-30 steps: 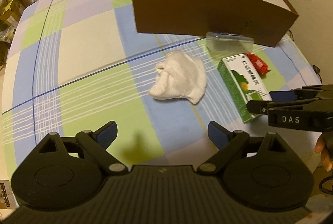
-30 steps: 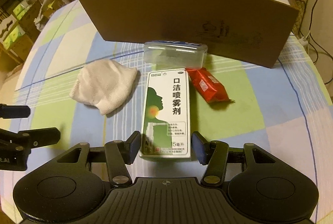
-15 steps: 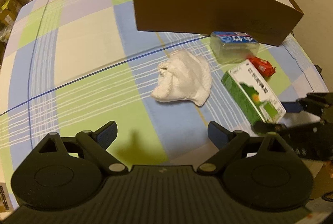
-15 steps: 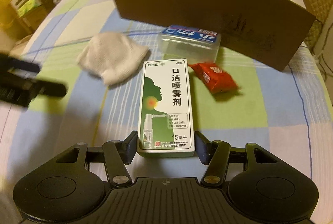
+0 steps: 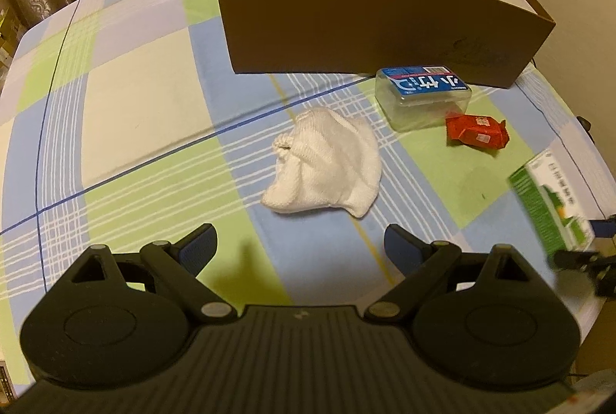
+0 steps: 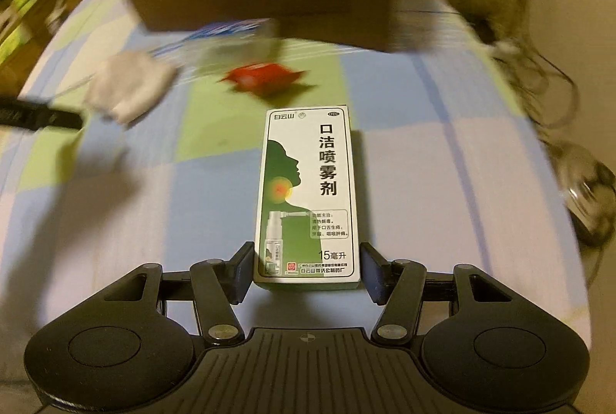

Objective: Organize objects
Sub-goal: 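Grasp the white cloth with the left tool while the right tool grasps the green spray box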

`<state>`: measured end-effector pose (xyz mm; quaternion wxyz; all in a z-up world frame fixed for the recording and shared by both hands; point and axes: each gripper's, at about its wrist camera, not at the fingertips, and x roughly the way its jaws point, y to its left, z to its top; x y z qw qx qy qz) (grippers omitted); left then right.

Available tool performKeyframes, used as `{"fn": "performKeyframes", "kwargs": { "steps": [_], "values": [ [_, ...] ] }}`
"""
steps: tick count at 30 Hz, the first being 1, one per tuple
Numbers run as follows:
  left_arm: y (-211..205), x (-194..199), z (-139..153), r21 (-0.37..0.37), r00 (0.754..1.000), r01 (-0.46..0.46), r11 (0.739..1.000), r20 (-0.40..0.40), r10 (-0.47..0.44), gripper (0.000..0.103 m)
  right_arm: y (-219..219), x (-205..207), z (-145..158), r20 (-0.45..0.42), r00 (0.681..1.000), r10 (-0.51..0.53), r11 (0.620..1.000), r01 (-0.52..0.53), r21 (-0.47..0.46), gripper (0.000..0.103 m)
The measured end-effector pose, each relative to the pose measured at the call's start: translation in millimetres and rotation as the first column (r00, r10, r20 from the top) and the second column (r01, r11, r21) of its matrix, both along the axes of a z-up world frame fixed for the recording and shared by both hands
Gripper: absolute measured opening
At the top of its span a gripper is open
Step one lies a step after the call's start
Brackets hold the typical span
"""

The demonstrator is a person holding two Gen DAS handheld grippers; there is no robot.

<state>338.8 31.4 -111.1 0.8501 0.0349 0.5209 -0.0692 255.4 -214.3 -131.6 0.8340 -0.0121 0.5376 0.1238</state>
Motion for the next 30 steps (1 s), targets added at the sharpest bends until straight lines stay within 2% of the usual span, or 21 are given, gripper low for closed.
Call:
{"fn": "performKeyframes", "kwargs": {
  "steps": [5, 12, 17, 21, 23, 25, 28, 30],
  "values": [
    [1, 9, -4, -0.003, 1.000, 0.002, 1.000, 0.030, -0.002, 0.092, -19, 17, 0, 0.011, 0.987, -0.162, 0.986, 0.162, 0.029, 0.054],
    [1, 29, -14, -0.015, 0.999, 0.011, 1.000, 0.047, -0.010, 0.092, -19, 32, 1, 0.032, 0.983, -0.181, 0.983, 0.181, 0.016, 0.056],
    [-7, 46, -19, -0.055, 0.999, 0.027, 0.998, 0.047, -0.024, 0.092, -21, 35, 1, 0.036, 0.980, -0.195, 0.981, 0.194, 0.025, 0.058],
    [-20, 58, -27, -0.031, 0.998, 0.042, 0.999, 0.046, -0.041, 0.088, -23, 37, 0, 0.032, 0.979, -0.202, 0.979, 0.201, 0.029, 0.060],
    [-25, 62, -31, -0.017, 0.998, 0.055, 0.998, 0.040, -0.054, 0.070, -23, 38, 0, 0.035, 0.978, -0.205, 0.979, 0.204, 0.027, 0.061],
    [-28, 64, -35, -0.003, 0.998, 0.054, 0.999, 0.035, -0.054, 0.068, -23, 40, 0, 0.036, 0.978, -0.206, 0.978, 0.206, 0.026, 0.061],
    [-26, 62, -34, -0.013, 0.998, 0.045, 0.999, 0.047, -0.044, 0.052, -24, 41, 1, 0.043, 0.976, -0.212, 0.977, 0.211, 0.022, 0.061],
    [-20, 61, -33, -0.039, 0.999, 0.030, 0.999, 0.042, -0.028, 0.048, -25, 44, 1, 0.043, 0.976, -0.213, 0.977, 0.213, 0.023, 0.061]
  ]
}}
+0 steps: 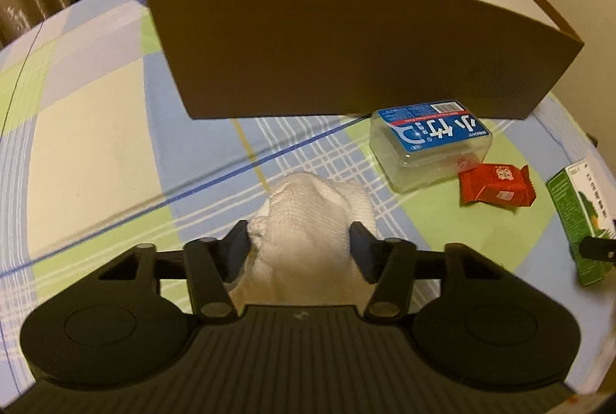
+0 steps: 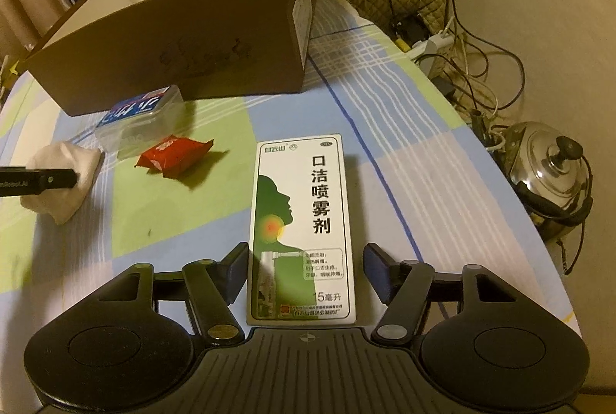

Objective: Organize objects
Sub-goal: 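Grasp the white cloth with the left tool while the right tool grasps the green spray box, then carry the white cloth and green spray box into the brown box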

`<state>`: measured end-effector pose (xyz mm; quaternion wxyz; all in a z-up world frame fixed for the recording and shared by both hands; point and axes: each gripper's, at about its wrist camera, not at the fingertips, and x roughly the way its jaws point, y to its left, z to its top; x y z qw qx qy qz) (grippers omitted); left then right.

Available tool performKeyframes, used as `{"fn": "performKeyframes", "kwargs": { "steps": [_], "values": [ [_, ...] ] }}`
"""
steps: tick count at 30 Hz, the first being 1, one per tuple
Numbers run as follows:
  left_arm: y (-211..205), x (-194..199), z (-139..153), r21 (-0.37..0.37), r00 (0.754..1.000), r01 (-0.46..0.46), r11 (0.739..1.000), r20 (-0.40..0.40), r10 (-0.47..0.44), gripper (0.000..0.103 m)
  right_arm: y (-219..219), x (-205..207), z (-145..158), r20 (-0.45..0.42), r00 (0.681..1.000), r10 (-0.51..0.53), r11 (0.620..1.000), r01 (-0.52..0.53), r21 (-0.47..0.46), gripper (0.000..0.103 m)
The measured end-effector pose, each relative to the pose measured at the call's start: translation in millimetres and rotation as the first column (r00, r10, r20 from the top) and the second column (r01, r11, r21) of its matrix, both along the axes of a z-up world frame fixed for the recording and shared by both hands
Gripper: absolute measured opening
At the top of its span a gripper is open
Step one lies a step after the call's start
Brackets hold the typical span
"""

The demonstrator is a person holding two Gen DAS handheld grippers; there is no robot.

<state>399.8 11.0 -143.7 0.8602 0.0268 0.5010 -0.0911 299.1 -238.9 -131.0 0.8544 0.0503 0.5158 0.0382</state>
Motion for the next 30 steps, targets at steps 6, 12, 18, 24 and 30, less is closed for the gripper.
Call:
{"fn": "performKeyframes", "kwargs": {
  "steps": [6, 12, 18, 24, 30],
  "values": [
    [8, -13, 4, -0.017, 1.000, -0.024, 1.000, -0.012, 0.024, 0.043, 2, 10, -4, -0.008, 1.000, 0.004, 1.000, -0.004, -0.014, 0.062],
    [18, -34, 7, -0.025, 0.998, -0.048, 0.999, -0.031, 0.047, 0.043, 5, 16, -6, 0.006, 1.000, 0.011, 0.999, -0.011, -0.033, 0.062],
    [22, -50, 10, -0.020, 0.997, -0.062, 0.998, -0.042, 0.061, 0.043, 12, 14, -7, 0.006, 0.999, 0.048, 0.996, -0.048, -0.077, 0.053],
    [23, -55, 14, -0.020, 0.997, -0.066, 0.998, -0.042, 0.065, 0.042, 11, 7, -6, -0.002, 0.998, 0.056, 0.997, -0.056, -0.058, 0.052],
    [19, -57, 22, -0.030, 0.998, -0.058, 0.998, -0.028, 0.057, 0.041, 7, -5, 4, 0.001, 0.999, 0.032, 0.999, -0.032, 0.014, 0.052]
  ]
}}
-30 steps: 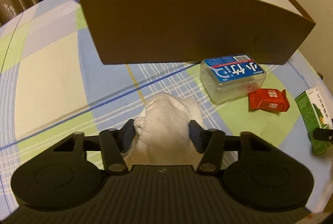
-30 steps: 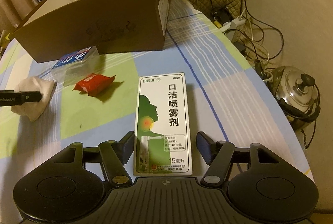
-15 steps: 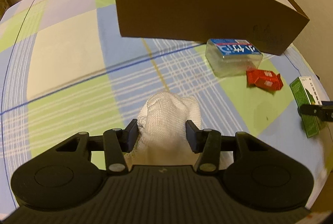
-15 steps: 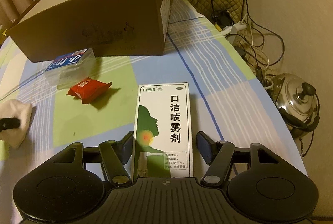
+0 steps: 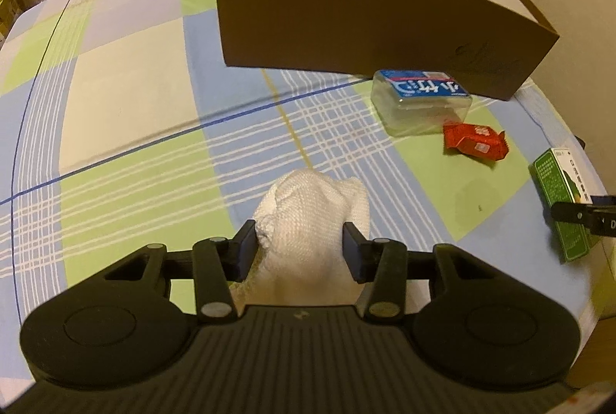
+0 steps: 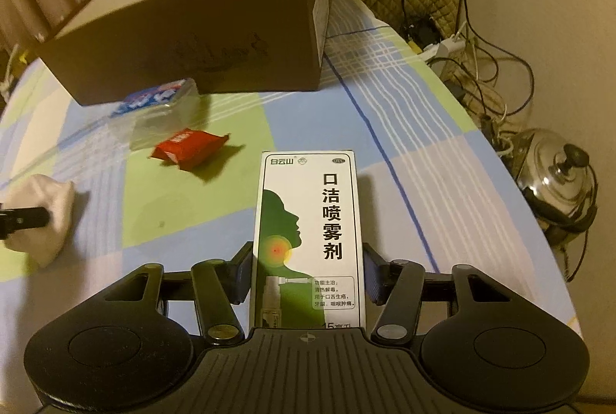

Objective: Organize objects
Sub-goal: 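Carry the white cloth and green spray box into the brown box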

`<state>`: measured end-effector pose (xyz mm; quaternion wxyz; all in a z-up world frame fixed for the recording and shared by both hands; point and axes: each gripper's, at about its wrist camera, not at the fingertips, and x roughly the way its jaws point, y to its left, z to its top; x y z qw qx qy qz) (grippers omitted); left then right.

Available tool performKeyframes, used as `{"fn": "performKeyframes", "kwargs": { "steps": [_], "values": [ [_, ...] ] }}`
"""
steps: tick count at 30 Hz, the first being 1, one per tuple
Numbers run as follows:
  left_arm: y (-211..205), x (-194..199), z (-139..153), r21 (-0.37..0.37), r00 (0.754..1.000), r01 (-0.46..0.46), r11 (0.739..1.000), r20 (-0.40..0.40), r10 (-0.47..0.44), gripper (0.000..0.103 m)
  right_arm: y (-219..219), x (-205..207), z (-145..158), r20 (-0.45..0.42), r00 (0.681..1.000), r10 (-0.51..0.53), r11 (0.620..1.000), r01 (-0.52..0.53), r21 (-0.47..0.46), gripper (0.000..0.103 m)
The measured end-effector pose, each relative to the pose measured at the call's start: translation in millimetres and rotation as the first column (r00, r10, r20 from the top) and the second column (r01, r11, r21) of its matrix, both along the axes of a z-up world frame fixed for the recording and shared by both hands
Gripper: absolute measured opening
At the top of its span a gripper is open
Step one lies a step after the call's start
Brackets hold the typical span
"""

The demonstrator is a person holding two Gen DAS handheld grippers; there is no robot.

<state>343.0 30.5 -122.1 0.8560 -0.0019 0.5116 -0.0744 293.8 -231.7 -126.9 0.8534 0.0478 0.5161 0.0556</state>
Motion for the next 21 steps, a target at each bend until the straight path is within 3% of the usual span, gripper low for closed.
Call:
{"fn": "performKeyframes", "kwargs": {
  "steps": [13, 21],
  "values": [
    [-13, -1, 33, -0.044, 0.997, 0.024, 0.999, 0.072, -0.021, 0.041, 23, -5, 47, 0.086, 0.994, 0.070, 0.991, -0.079, 0.106, 0.052],
    [-16, 7, 57, -0.058, 0.992, 0.023, 0.998, 0.127, -0.015, 0.041, 40, 13, 71, 0.147, 0.981, 0.125, 0.984, -0.142, 0.110, 0.052]
  ]
}}
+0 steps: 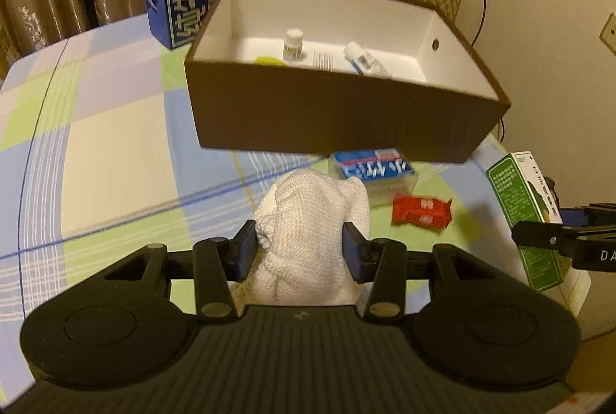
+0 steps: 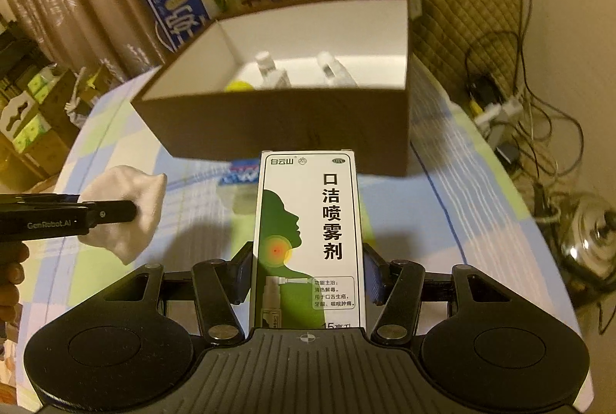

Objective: Organize objects
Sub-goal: 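Carry the white cloth and green spray box into the brown box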

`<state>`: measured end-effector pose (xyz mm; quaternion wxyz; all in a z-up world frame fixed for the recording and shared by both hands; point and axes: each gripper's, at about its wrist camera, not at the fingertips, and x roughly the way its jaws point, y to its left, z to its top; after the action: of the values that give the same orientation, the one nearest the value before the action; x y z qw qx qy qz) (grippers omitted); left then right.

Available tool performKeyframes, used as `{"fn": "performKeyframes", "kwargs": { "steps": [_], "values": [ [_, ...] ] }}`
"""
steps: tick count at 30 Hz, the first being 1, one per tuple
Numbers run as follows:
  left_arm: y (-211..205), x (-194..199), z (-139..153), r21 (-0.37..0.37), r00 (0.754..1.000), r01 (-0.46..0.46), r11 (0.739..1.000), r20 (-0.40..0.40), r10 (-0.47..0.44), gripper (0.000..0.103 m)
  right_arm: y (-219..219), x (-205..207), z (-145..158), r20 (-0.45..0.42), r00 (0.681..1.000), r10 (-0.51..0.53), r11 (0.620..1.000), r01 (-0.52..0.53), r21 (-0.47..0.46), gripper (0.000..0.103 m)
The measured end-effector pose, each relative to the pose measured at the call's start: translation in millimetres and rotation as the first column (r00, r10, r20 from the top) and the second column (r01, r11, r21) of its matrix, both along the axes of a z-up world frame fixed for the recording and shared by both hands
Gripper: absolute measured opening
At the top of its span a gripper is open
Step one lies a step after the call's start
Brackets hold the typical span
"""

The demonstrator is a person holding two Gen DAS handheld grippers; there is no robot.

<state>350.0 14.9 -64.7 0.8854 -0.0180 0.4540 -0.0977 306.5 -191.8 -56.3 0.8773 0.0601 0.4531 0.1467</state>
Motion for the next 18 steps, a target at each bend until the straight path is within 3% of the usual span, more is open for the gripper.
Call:
{"fn": "performKeyframes", "kwargs": {
  "steps": [18],
  "values": [
    [5, 60, 53, 0.030, 0.986, -0.030, 0.999, 0.163, 0.024, 0.041, 8, 70, 53, 0.160, 0.986, 0.039, 0.999, -0.039, 0.001, 0.052]
  ]
}}
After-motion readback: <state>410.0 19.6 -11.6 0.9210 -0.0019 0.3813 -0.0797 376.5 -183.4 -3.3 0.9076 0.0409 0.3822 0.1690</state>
